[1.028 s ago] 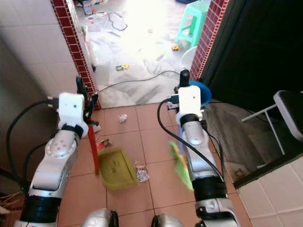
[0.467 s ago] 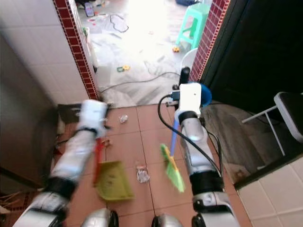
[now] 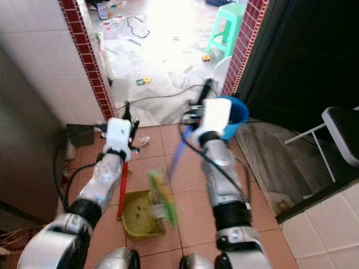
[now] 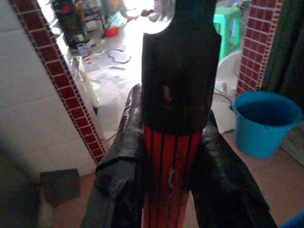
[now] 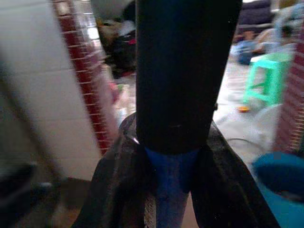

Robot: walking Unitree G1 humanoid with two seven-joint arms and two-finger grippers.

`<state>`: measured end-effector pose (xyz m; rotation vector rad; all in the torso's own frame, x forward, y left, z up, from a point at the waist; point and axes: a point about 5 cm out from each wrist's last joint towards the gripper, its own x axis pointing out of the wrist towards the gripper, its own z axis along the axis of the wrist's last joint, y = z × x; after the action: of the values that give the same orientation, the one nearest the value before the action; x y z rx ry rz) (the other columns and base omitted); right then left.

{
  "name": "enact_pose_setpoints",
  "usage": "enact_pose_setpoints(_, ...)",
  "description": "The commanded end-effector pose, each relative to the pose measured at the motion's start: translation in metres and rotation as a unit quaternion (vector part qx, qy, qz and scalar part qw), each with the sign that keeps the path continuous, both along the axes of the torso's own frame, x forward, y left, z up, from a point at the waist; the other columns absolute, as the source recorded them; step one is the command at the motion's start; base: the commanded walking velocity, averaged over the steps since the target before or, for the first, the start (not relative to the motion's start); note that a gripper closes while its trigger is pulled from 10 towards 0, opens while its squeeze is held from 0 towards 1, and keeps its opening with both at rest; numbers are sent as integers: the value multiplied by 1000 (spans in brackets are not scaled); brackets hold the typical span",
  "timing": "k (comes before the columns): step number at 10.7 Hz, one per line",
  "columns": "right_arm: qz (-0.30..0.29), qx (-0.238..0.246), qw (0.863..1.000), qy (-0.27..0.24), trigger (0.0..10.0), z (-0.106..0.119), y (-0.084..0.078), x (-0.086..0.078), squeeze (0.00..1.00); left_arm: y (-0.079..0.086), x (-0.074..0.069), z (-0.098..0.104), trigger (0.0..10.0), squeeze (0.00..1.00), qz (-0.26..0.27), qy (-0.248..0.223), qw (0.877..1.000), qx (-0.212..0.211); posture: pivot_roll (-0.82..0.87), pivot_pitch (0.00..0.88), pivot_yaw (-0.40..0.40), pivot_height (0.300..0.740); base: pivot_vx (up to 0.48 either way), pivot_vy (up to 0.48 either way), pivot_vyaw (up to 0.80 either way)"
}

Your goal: Sweep floor

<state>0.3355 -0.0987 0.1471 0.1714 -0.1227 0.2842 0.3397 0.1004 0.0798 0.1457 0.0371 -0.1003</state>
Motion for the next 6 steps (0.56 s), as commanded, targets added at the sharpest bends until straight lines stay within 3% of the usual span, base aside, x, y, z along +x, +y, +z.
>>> enact_pose_setpoints(1,14,10,1000,-18,10000,13,1,4,0,-6,-1,-3,10000,0,-1,10,999,-32,-32,51,-45,740,0,0,0)
enact_pose_setpoints(3,30,64,997,13,10000,13,3,6,0,-7,1,-7,10000,0,6,31,997,-69,-43,43,-36,740,0,0,0)
enact_pose_setpoints(6,92,165,981,49,10000,31,17,8,0,-6,3,-8,10000,0,4,37,997,-69,-47,35,-31,740,0,0,0)
